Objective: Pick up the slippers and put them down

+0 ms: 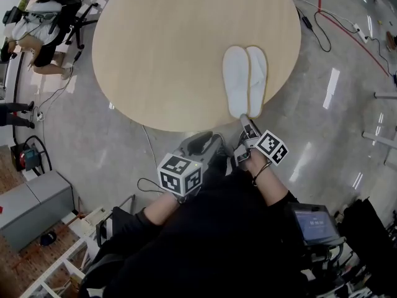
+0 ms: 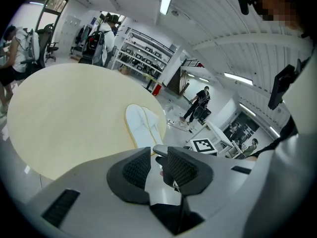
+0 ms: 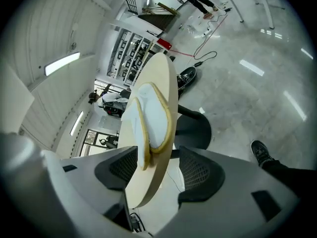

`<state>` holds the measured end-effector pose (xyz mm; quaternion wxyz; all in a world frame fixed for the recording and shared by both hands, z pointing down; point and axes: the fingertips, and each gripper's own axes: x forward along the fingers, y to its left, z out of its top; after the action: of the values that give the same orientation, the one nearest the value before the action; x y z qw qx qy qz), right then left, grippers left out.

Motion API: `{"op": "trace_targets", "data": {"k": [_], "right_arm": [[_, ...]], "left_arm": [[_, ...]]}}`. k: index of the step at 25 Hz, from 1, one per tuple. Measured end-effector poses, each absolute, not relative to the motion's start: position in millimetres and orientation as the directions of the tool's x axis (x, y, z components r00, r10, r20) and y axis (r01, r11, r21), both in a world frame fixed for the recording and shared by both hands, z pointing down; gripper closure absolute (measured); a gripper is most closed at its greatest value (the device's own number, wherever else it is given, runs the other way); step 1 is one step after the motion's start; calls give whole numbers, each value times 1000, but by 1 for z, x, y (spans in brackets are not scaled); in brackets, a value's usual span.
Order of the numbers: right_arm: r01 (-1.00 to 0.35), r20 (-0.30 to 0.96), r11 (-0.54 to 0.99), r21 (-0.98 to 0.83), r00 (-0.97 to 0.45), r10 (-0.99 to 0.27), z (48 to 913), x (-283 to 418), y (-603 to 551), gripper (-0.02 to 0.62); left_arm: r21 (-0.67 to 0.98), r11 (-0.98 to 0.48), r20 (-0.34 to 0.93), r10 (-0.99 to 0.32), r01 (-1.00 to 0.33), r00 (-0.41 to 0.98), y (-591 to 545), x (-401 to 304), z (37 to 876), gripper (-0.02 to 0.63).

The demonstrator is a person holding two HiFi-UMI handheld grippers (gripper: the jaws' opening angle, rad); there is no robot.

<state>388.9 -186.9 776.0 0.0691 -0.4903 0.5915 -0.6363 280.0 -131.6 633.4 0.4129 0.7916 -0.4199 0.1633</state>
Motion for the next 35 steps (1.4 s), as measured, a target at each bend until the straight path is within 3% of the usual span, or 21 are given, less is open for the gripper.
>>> {"op": "trace_targets", "data": {"k": [9, 13, 18, 23, 35], "right_arm": [[-484, 554, -318, -816, -495, -669, 800, 399, -204, 348], [-467, 504, -268, -843, -509, -698, 788, 401, -203, 474], [-397, 419, -223, -890, -524, -741, 770, 419, -208, 526], [-314, 323, -166, -935, -555, -767, 744, 427, -211, 535], [-276, 238, -74, -958, -629, -740, 703, 436, -216, 537]], "left_arm": [[514, -264, 629, -530, -816, 568, -136, 278, 653, 486], [525, -258, 633, -519, -811, 574, -132, 279, 658, 486], [535, -262, 631, -509, -803, 586, -137, 290, 661, 486], [539, -271, 620, -513, -797, 594, -144, 296, 655, 486], [529, -241, 595, -579, -814, 558, -159, 296, 633, 486]]}}
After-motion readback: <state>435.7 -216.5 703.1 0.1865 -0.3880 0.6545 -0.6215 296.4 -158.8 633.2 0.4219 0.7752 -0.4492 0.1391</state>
